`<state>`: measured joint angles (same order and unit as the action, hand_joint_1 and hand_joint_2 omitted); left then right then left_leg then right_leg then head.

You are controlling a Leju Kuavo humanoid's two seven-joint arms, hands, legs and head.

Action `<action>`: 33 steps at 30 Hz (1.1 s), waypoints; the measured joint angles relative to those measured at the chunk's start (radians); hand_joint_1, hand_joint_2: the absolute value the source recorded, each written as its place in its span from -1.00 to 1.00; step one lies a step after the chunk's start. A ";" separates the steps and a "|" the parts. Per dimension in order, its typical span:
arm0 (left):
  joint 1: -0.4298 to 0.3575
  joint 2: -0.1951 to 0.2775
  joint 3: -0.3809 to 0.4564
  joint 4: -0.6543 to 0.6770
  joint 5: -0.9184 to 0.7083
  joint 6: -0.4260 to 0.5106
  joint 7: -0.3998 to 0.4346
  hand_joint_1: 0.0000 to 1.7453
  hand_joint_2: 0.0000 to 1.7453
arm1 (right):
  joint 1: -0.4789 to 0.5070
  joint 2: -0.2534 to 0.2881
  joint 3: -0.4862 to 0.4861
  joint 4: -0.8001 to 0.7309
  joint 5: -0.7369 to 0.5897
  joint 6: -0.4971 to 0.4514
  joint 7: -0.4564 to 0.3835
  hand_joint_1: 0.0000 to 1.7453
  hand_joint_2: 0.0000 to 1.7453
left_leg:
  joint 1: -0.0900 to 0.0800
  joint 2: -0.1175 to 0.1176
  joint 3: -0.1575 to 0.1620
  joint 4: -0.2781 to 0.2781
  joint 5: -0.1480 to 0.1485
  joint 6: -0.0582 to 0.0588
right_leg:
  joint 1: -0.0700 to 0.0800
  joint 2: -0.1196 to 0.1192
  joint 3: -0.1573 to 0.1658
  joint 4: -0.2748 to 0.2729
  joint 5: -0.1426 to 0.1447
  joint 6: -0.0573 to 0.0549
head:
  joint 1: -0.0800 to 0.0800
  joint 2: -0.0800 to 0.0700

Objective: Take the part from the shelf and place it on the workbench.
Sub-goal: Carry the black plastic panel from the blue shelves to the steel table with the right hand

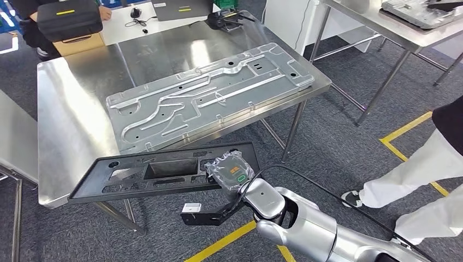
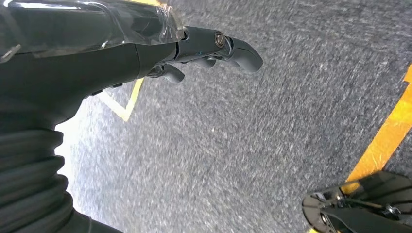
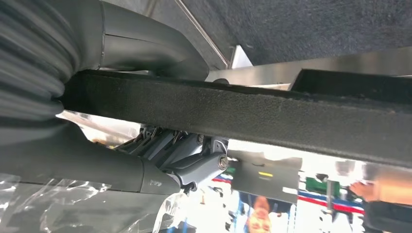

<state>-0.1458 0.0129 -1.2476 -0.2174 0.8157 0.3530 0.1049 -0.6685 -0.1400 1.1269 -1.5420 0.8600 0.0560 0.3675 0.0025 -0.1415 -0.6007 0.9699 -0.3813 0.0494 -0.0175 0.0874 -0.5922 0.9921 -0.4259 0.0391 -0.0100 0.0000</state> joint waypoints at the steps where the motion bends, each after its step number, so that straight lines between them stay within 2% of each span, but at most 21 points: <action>1: 0.000 0.000 0.000 0.000 0.000 0.000 -0.002 -1.00 1.00 | -0.006 -0.002 0.002 -0.001 0.003 0.006 0.003 1.00 1.00 | 0.001 -0.012 -0.003 0.000 0.000 -0.006 | 0.000 0.006 0.006 -0.013 -0.001 -0.002 | 0.000 0.000; 2: 0.002 0.000 0.000 0.000 0.000 0.000 -0.004 -1.00 1.00 | -0.011 -0.003 0.003 -0.003 0.005 0.012 0.006 1.00 1.00 | 0.003 -0.024 -0.006 -0.001 0.001 -0.013 | 0.002 -0.008 0.008 -0.016 0.000 -0.004 | 0.000 0.000; 3: 0.005 0.000 0.001 0.000 0.000 0.000 -0.005 -1.00 1.00 | -0.016 -0.004 0.005 -0.004 0.008 0.017 0.008 1.00 1.00 | 0.006 -0.023 -0.009 0.000 0.000 -0.019 | 0.002 -0.022 0.011 -0.019 0.000 -0.009 | 0.000 0.000; 5: 0.009 -0.002 0.001 0.000 0.001 -0.001 -0.006 -1.00 1.00 | -0.024 -0.005 0.006 -0.006 0.010 0.023 0.011 1.00 1.00 | 0.003 0.029 -0.028 0.039 -0.024 -0.030 | 0.000 -0.050 0.017 -0.024 0.001 -0.020 | -0.003 0.000; 7: 0.007 -0.003 0.001 0.000 0.000 -0.002 -0.007 -1.00 1.00 | -0.029 -0.008 0.007 -0.008 0.012 0.028 0.014 1.00 1.00 | 0.003 0.102 -0.085 0.157 -0.081 -0.039 | 0.002 -0.079 0.022 -0.025 -0.004 -0.029 | -0.006 0.000; 9: 0.004 -0.005 0.001 0.000 0.000 -0.002 -0.007 -1.00 1.00 | -0.029 -0.012 0.009 -0.009 0.012 0.033 0.015 1.00 1.00 | 0.008 0.124 -0.148 0.279 -0.122 -0.046 | 0.004 -0.110 0.027 -0.025 -0.010 -0.031 | -0.006 0.000; 10: 0.004 -0.005 0.001 0.000 -0.001 -0.002 -0.007 -1.00 1.00 | -0.028 -0.014 0.011 -0.009 0.012 0.035 0.016 1.00 1.00 | 0.009 0.127 -0.157 0.295 -0.119 -0.048 | 0.005 -0.125 0.030 -0.025 -0.013 -0.031 | -0.007 0.000; 11: 0.005 -0.006 0.001 0.000 -0.001 -0.002 -0.007 -1.00 1.00 | -0.027 -0.015 0.012 -0.010 0.012 0.037 0.016 1.00 1.00 | 0.010 0.132 -0.145 0.268 -0.098 -0.049 | 0.005 -0.139 0.034 -0.025 -0.016 -0.029 | -0.007 0.000; 12: 0.005 -0.006 0.001 0.000 -0.002 -0.002 -0.007 -1.00 1.00 | -0.027 -0.015 0.012 -0.011 0.012 0.038 0.017 1.00 1.00 | 0.009 0.142 -0.112 0.203 -0.064 -0.047 | 0.005 -0.152 0.039 -0.025 -0.021 -0.027 | -0.007 0.000; 14: 0.004 -0.006 0.001 0.001 -0.003 -0.003 -0.007 -1.00 1.00 | -0.028 -0.017 0.012 -0.013 0.011 0.038 0.018 1.00 1.00 | 0.001 0.184 -0.037 0.058 -0.010 -0.036 | 0.009 -0.176 0.050 -0.025 -0.030 -0.020 | -0.006 0.000; 16: 0.002 -0.007 0.001 0.001 -0.003 -0.003 -0.006 -1.00 1.00 | -0.030 -0.019 0.012 -0.015 0.009 0.038 0.018 1.00 1.00 | -0.009 0.203 -0.009 0.000 0.002 -0.023 | 0.013 -0.192 0.056 -0.025 -0.037 -0.010 | -0.006 0.000; 18: 0.002 -0.008 0.001 0.001 -0.003 -0.005 -0.004 -1.00 1.00 | -0.031 -0.021 0.012 -0.018 0.007 0.037 0.015 1.00 1.00 | -0.010 0.185 -0.010 -0.001 0.001 -0.013 | 0.015 -0.201 0.060 -0.027 -0.043 0.000 | -0.006 0.000; 20: 0.004 -0.008 0.001 0.001 -0.001 -0.008 0.004 -1.00 1.00 | -0.031 -0.023 0.011 -0.024 0.006 0.035 0.014 1.00 1.00 | -0.003 0.171 -0.004 -0.007 0.003 -0.004 | 0.011 -0.165 0.052 0.001 -0.065 0.010 | -0.006 0.000; 22: 0.001 -0.009 0.001 0.001 0.002 -0.015 0.018 -1.00 1.00 | -0.031 -0.027 0.011 -0.028 0.009 0.035 0.014 1.00 1.00 | 0.002 0.160 0.002 -0.011 0.002 0.005 | 0.007 -0.110 -0.001 0.112 -0.122 0.017 | -0.004 0.000; 24: -0.003 -0.011 0.001 0.001 0.006 -0.020 0.029 -1.00 1.00 | -0.029 -0.031 0.011 -0.029 0.018 0.036 0.019 1.00 1.00 | 0.003 0.147 0.004 -0.010 0.000 0.010 | 0.006 -0.093 -0.078 0.248 -0.170 0.021 | -0.003 0.000; 25: -0.003 -0.012 0.001 0.001 0.008 -0.022 0.032 -1.00 1.00 | -0.028 -0.034 0.011 -0.029 0.024 0.038 0.023 1.00 1.00 | 0.004 0.139 0.005 -0.010 -0.001 0.011 | 0.006 -0.093 -0.101 0.279 -0.168 0.023 | -0.003 0.000; 26: -0.002 -0.013 0.001 0.001 0.009 -0.023 0.034 -1.00 1.00 | -0.027 -0.036 0.011 -0.029 0.031 0.041 0.030 1.00 1.00 | 0.005 0.132 0.007 -0.010 -0.002 0.010 | 0.004 -0.093 -0.102 0.264 -0.143 0.024 | -0.003 0.000; 27: -0.001 -0.013 0.001 0.001 0.010 -0.023 0.035 -1.00 1.00 | -0.027 -0.039 0.011 -0.030 0.038 0.045 0.037 1.00 1.00 | 0.007 0.124 0.010 -0.009 -0.004 0.007 | 0.002 -0.092 -0.084 0.211 -0.103 0.025 | -0.003 0.000; 29: 0.000 -0.013 0.001 0.001 0.012 -0.024 0.035 -1.00 1.00 | -0.031 -0.045 0.011 -0.034 0.052 0.058 0.055 1.00 1.00 | 0.007 0.112 0.014 -0.006 -0.010 -0.002 | -0.004 -0.087 -0.022 0.062 -0.025 0.027 | -0.003 0.000; 31: 0.002 -0.013 0.002 0.001 0.014 -0.023 0.036 -1.00 1.00 | -0.035 -0.052 0.010 -0.042 0.065 0.072 0.073 1.00 1.00 | 0.003 0.105 0.013 -0.001 -0.015 -0.008 | -0.006 -0.081 0.009 -0.014 0.000 0.023 | -0.003 0.000; 33: 0.008 -0.013 0.002 0.001 0.016 -0.022 0.037 -1.00 1.00 | -0.035 -0.061 0.009 -0.053 0.075 0.088 0.093 1.00 1.00 | 0.002 0.103 0.012 0.000 -0.015 0.002 | -0.004 -0.080 0.010 -0.020 0.000 0.018 | -0.004 0.000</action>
<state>-0.1380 0.0003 -1.2459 -0.2167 0.8314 0.3308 0.1417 -0.7040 -0.2005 1.1359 -1.5951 0.9353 0.1439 0.4601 0.0042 -0.0385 -0.5890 0.9697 -0.3966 0.0516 -0.0218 0.0074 -0.5821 0.9726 -0.4255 0.0572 -0.0136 0.0000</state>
